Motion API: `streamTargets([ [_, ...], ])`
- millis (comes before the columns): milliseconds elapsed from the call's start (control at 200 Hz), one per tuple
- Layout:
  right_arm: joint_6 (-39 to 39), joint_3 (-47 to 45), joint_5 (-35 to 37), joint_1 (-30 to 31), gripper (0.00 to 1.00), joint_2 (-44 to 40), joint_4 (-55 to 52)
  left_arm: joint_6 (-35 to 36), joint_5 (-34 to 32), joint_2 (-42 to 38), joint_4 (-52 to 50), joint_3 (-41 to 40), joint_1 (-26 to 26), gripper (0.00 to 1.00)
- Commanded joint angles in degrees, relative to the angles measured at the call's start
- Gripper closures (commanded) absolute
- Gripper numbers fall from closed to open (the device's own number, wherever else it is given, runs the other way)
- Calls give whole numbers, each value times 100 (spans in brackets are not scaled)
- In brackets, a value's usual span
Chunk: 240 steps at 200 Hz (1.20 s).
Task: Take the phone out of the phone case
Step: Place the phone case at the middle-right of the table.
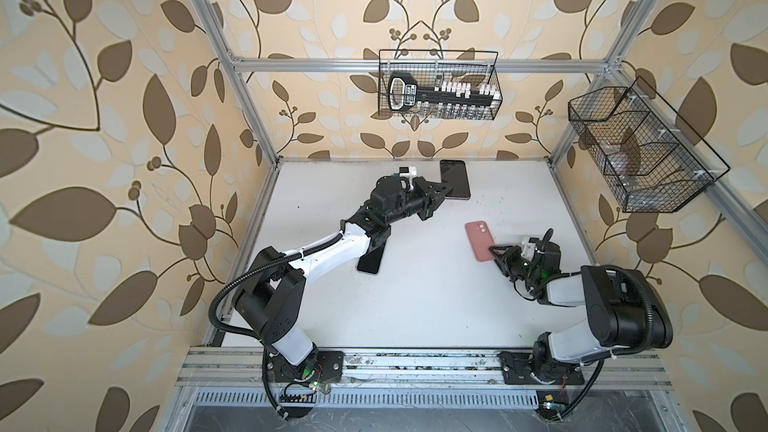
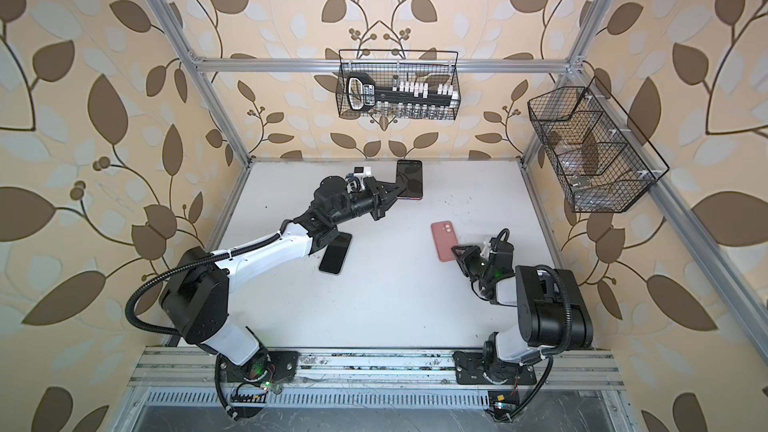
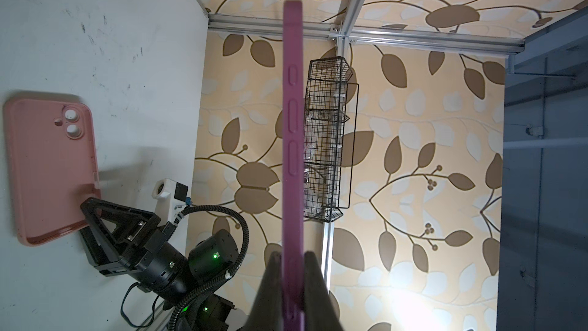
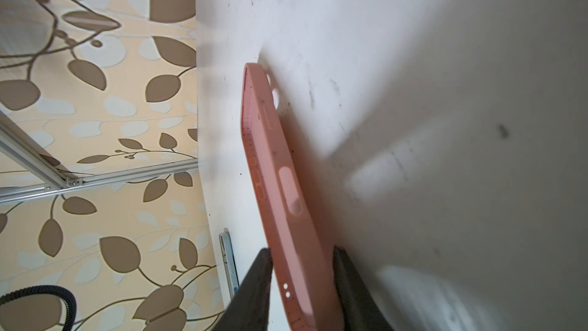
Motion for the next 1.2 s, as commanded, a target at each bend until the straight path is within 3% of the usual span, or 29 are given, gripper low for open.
streamTargets([
  [0,-47,-85,146,-44,63,-91,10,231,162,-378,378,180,78,100],
  [270,-402,10,744,-89,55,-1008,-1347,311,174,-389,305,174,90,100],
  [335,-521,70,995,-93,46,-1287,-1849,328,181,-381,308,164,86,100],
  [470,-647,56,1199,-145,41,-1722,-2264,402,234,-361,251,187,91,100],
  [640,-972,160,1313,-162,13,-2140,-2657,758,332,-416,-82,279,91,100],
  [700,-1159,339,1253,-159,8,-2260,-2932,768,420,-372,-45,285,91,100],
  [930,-1827,941,1396,-160,4,-2970,-3822,995,721,-286,51,271,38,100],
  [1195,-1976,1137,1255,-159,3,-3067,-3869,1176,-96,-297,388,-654,-89,100],
])
